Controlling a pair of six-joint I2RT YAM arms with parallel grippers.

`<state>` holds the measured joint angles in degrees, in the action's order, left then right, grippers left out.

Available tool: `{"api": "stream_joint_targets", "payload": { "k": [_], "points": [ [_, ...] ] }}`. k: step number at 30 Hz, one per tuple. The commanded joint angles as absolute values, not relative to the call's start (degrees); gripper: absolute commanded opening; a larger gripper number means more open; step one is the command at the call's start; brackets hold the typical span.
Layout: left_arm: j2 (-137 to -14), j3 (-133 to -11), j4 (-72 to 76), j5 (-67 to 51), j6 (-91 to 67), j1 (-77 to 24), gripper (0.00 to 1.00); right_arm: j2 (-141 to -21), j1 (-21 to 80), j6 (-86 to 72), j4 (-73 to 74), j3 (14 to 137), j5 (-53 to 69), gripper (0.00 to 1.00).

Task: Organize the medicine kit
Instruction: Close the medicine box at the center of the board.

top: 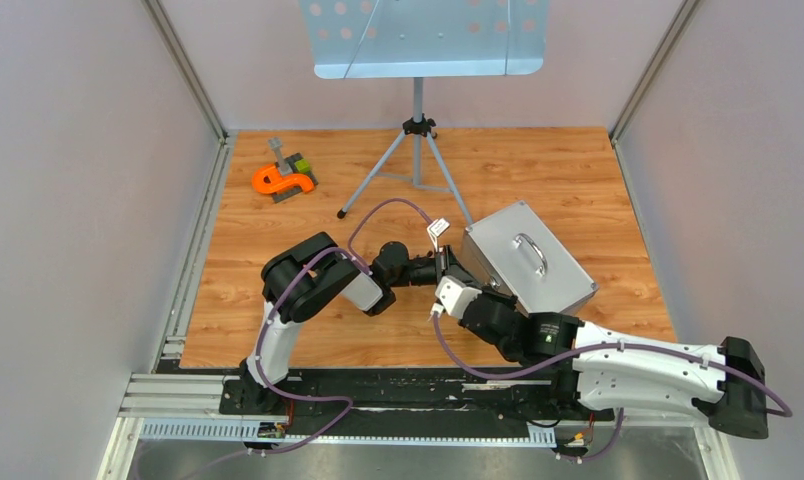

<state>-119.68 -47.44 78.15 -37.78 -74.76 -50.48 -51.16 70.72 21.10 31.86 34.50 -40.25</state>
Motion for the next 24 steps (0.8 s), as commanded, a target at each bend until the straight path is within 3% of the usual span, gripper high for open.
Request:
{"api": "stream_joint_targets", "payload": {
  "k": [1, 4, 13, 17, 20, 24],
  "points": [
    [-114.3, -49.4, 87.0, -38.7, -76.0, -51.0, 0.34, -53.4, 70.8, 20.1, 30.3, 33.5, -41.2, 0.07],
    [-113.9, -48.8, 86.9, -38.6, -75.8, -51.0, 0.34, -53.3, 70.8, 19.9, 30.2, 33.4, -41.4, 0.00],
    [-113.7, -48.9, 86.9, -38.5, -76.0, -51.0, 0.34, -50.6, 71.1, 18.9, 30.3, 34.2, -41.4, 0.00],
    [-113.4, -49.3, 86.9, -38.8, -76.5, -51.0, 0.34, -44.7, 71.2, 15.5, 30.7, 36.3, -41.0, 0.18],
    [-113.1, -49.3, 86.9, -38.9, -76.6, -51.0, 0.34, -40.0, 71.4, 13.7, 31.7, 38.3, -40.5, 0.19],
    [-113.6, -49.9, 86.9, -39.0, -77.0, -51.0, 0.34, -38.1, 71.5, 11.3, 33.7, 43.5, -42.2, 0.09]
  ]
}}
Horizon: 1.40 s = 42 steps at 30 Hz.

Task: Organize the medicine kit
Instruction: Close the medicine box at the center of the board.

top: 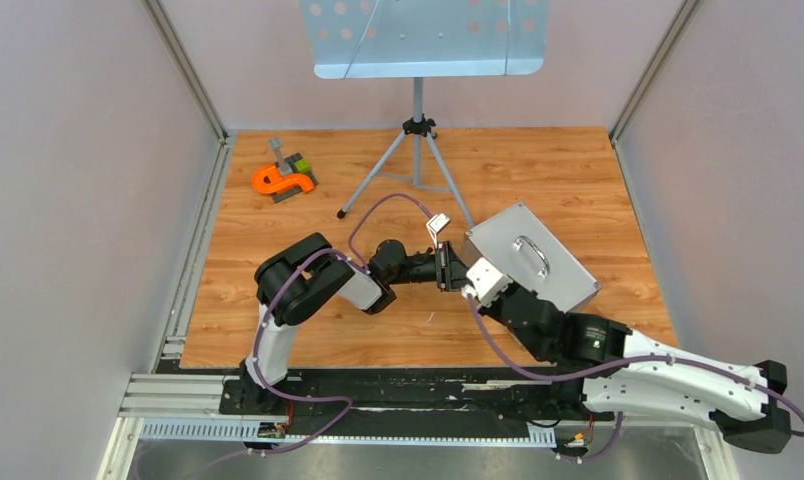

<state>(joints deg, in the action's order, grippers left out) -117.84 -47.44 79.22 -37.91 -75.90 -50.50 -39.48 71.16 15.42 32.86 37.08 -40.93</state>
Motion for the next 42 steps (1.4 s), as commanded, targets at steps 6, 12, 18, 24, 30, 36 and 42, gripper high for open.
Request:
{"api": "stream_joint_targets", "payload": {
  "k": [6, 12, 18, 24, 30, 36, 42],
  "points": [
    [-114.5, -51.3, 86.9, -39.1, -77.6, -51.0, 0.33, -39.4, 71.5, 4.0, 34.3, 50.8, -43.4, 0.31],
    [-114.5, -51.3, 87.0, -39.3, -77.7, -50.8, 0.33, -40.0, 71.5, -13.1, 33.3, 53.2, -41.9, 0.25],
    [-113.8, -50.9, 86.3, -39.5, -77.6, -49.9, 0.33, -37.9, 71.4, -36.6, 38.8, 49.7, -48.1, 0.13],
    [-111.5, -50.2, 85.7, -39.9, -77.2, -48.5, 0.33, -40.7, 71.5, -49.3, 53.1, 51.2, -48.0, 0.03],
    [-107.8, -47.9, 83.5, -39.9, -76.9, -43.9, 0.32, -48.7, 71.3, -55.5, 58.2, 51.0, -47.0, 0.00],
    [-104.1, -44.1, 76.0, -39.1, -72.2, -41.5, 0.31, -54.7, 70.1, -58.1, 60.5, 50.6, -49.1, 0.00],
    [-105.0, -42.3, 76.8, -38.4, -72.4, -41.4, 0.31, -57.5, 66.9, -54.4, 58.3, 50.1, -48.6, 0.00]
  ]
}}
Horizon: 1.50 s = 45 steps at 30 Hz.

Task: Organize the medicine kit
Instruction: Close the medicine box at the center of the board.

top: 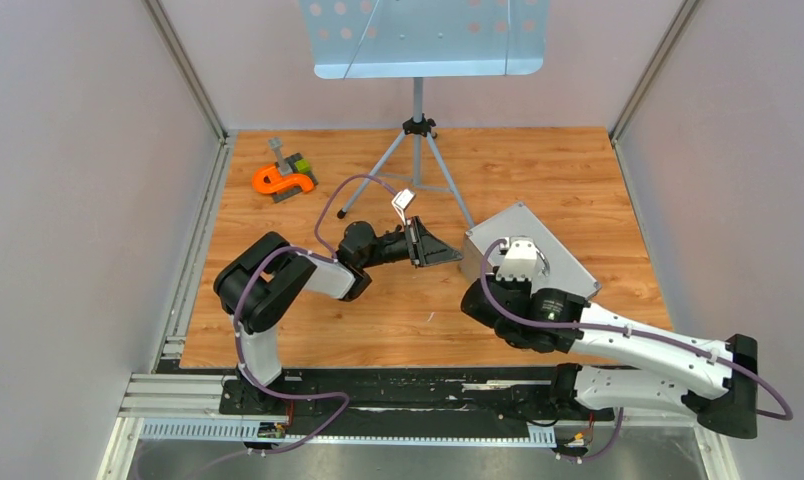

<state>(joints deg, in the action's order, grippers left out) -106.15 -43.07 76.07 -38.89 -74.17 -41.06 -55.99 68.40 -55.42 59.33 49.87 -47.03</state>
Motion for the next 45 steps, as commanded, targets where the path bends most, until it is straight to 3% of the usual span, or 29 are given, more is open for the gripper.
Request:
{"api": "stream_joint_targets", "payload": {
  "k": [1, 19, 45],
  "points": [
    [-105.3, -42.3, 77.2, -38.6, -72.6, -41.4, 0.31, -58.1, 66.7, -53.5, 57.7, 50.1, -48.6, 0.00],
    [-109.6, -40.8, 77.3, -39.6, -72.6, -41.7, 0.28, -58.9, 57.4, -40.7, 44.1, 45.3, -44.0, 0.00],
    [-110.6, -40.8, 78.4, -39.6, -73.2, -41.6, 0.29, -63.4, 59.6, -35.6, 42.7, 49.5, -37.4, 0.00]
  ]
}}
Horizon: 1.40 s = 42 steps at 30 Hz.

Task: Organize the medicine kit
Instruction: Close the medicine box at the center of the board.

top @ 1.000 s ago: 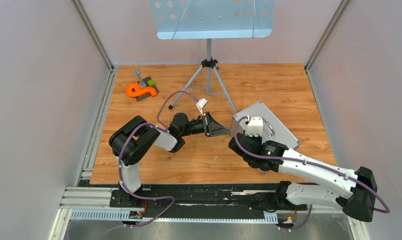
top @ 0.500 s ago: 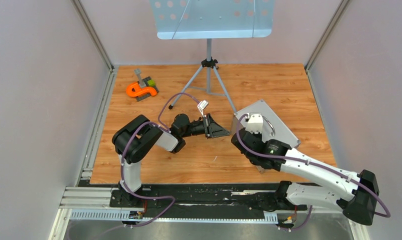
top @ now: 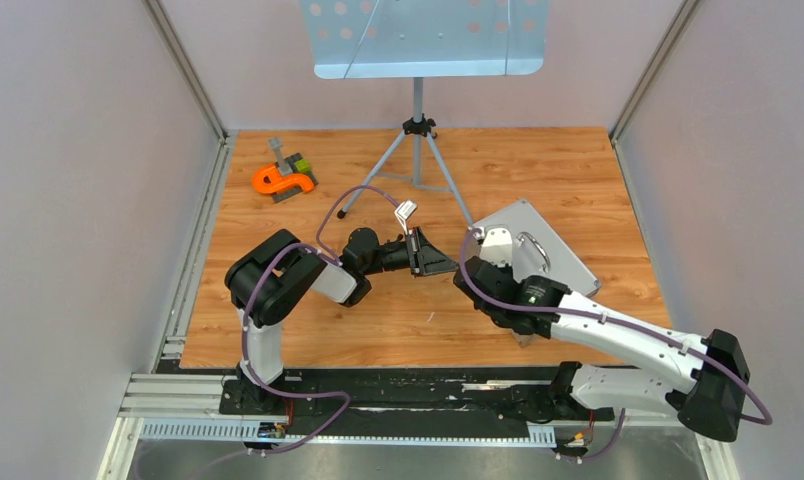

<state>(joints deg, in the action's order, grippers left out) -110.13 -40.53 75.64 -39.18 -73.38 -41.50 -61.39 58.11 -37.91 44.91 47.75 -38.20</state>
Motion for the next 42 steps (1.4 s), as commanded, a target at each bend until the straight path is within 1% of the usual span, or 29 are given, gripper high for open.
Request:
{"api": "stream_joint_targets", "payload": {
  "k": [1, 7, 14, 21, 32, 38, 42],
  "points": [
    [-110.6, -40.7, 78.3, -39.4, -73.1, -41.6, 0.28, -64.0, 59.9, -35.3, 42.7, 49.2, -37.5, 0.00],
    [-110.6, -40.2, 78.6, -39.2, -73.1, -41.6, 0.28, -67.2, 60.1, -33.8, 42.0, 48.0, -40.2, 0.00],
    [-110.4, -40.1, 78.7, -39.0, -73.1, -41.6, 0.28, -67.6, 60.2, -33.9, 41.8, 46.7, -44.9, 0.00],
    [-110.2, -39.9, 78.7, -39.1, -73.2, -41.5, 0.28, -72.2, 60.4, -33.5, 41.9, 47.8, -45.4, 0.00],
    [-110.3, -39.8, 79.2, -39.3, -73.4, -41.2, 0.28, -72.2, 60.6, -36.5, 44.0, 47.8, -51.0, 0.00],
    [-110.2, -39.6, 79.5, -39.4, -73.6, -41.1, 0.28, -76.0, 60.7, -36.9, 44.9, 48.8, -51.7, 0.00],
    [-110.1, -39.2, 79.6, -39.4, -73.5, -41.0, 0.28, -75.3, 61.4, -37.1, 45.6, 49.7, -50.5, 0.00]
  ]
}}
